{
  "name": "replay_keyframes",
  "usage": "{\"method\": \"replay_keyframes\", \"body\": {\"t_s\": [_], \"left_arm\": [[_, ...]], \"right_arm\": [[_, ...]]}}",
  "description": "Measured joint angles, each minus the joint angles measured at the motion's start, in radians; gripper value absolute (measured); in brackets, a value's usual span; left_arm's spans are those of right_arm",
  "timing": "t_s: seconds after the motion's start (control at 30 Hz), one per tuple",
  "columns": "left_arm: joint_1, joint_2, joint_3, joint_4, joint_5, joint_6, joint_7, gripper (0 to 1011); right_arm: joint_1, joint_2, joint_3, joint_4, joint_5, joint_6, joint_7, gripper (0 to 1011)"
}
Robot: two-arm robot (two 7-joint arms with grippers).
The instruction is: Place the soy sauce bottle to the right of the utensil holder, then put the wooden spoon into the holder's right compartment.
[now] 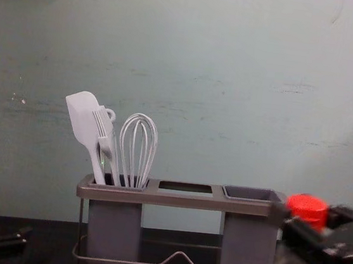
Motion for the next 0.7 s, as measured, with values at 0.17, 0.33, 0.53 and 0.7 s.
{"method": "replay_keyframes", "body": {"t_s": [0.17, 0.33, 0.53, 0.7], "left_arm": [[0.0, 0.0, 0.0, 0.0, 0.0, 0.0, 0.0, 1000], [0.0, 0.0, 0.0, 0.0, 0.0, 0.0, 0.0, 1000], [0.0, 0.0, 0.0, 0.0, 0.0, 0.0, 0.0, 1000], [0.0, 0.0, 0.0, 0.0, 0.0, 0.0, 0.0, 1000]], "right_arm": [[-0.031, 0.012, 0.065, -0.018, 0.015, -0.002, -0.009, 386], [-0.05, 0.025, 0.123, -0.02, 0.019, 0.0, -0.016, 386], [-0.019, 0.032, 0.164, 0.026, 0.018, 0.014, -0.012, 386], [0.045, 0.025, 0.172, 0.099, 0.018, 0.011, 0.018, 386]]}}
